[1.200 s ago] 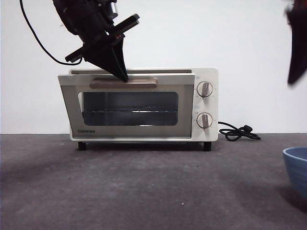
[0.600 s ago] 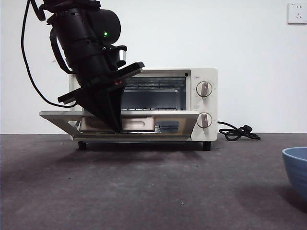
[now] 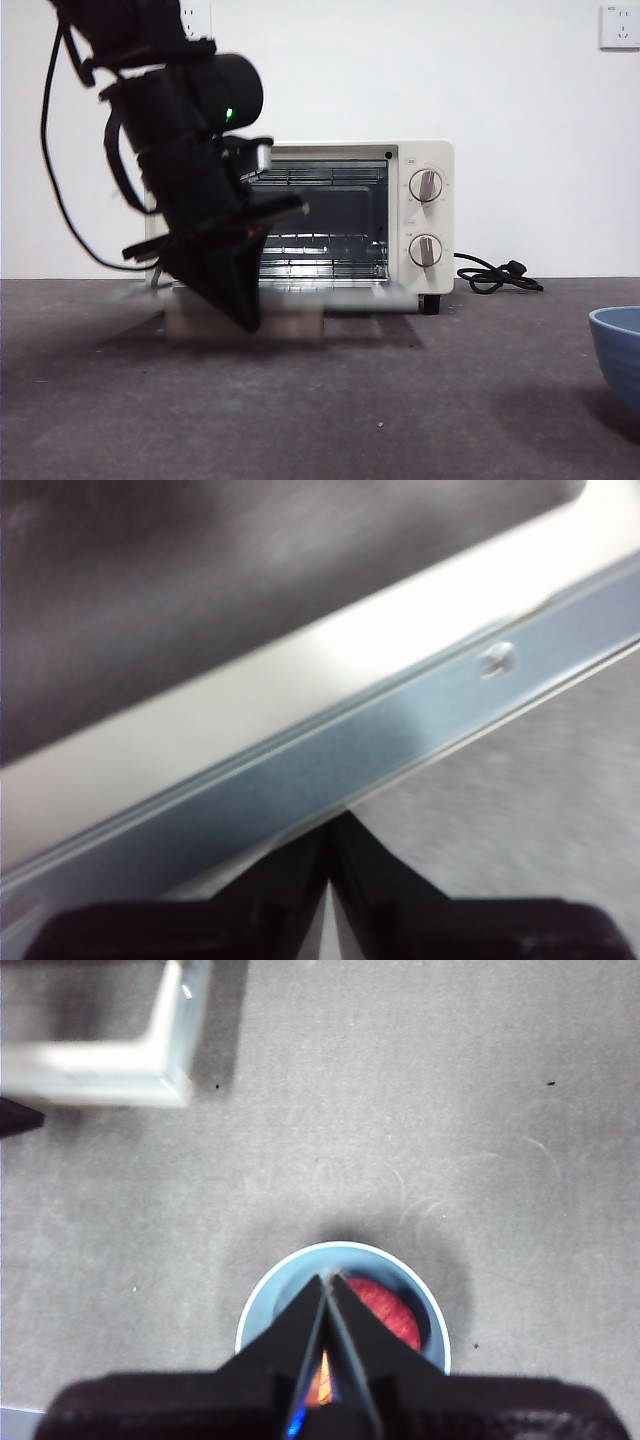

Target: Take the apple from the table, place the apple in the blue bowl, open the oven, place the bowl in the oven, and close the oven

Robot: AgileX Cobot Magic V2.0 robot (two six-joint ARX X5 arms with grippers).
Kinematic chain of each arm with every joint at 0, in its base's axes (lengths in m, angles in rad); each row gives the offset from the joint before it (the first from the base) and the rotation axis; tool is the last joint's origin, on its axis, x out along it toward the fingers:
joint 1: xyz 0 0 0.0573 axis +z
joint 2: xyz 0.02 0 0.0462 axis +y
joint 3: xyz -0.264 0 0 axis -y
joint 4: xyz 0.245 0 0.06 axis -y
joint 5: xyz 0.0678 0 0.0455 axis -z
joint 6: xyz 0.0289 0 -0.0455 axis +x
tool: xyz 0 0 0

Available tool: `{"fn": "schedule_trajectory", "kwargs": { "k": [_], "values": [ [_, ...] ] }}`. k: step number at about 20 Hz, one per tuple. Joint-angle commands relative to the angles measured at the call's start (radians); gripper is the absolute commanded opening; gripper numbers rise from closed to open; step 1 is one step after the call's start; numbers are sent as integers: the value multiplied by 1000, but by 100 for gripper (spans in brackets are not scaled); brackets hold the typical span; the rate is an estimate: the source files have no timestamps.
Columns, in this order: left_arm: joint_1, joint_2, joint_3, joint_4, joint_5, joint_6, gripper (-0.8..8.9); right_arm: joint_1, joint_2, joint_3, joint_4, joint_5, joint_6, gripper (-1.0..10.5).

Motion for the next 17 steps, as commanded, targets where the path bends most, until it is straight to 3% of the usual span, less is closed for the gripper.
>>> {"fn": "schedule_trajectory", "kwargs": {
  "k": [1, 5, 11, 15, 17],
  "values": [
    [-14, 12, -27, 77, -24, -24, -7, 2, 0, -1, 5, 5, -3, -11],
    [-63, -19, -33, 72, -23, -31, -7, 2, 5, -1, -26, 5, -6, -11],
    [-145, -207, -33, -23, -32, 15, -7, -11, 61, -3, -134, 42, -34, -11],
    [-159, -373, -33, -168, -35, 68, -7, -109, 90, -5, -150, 29, -78, -11],
    [-161, -468, -33, -233, -57, 87, -7, -180, 94, -25, -143, -32, -108, -11]
  ]
}}
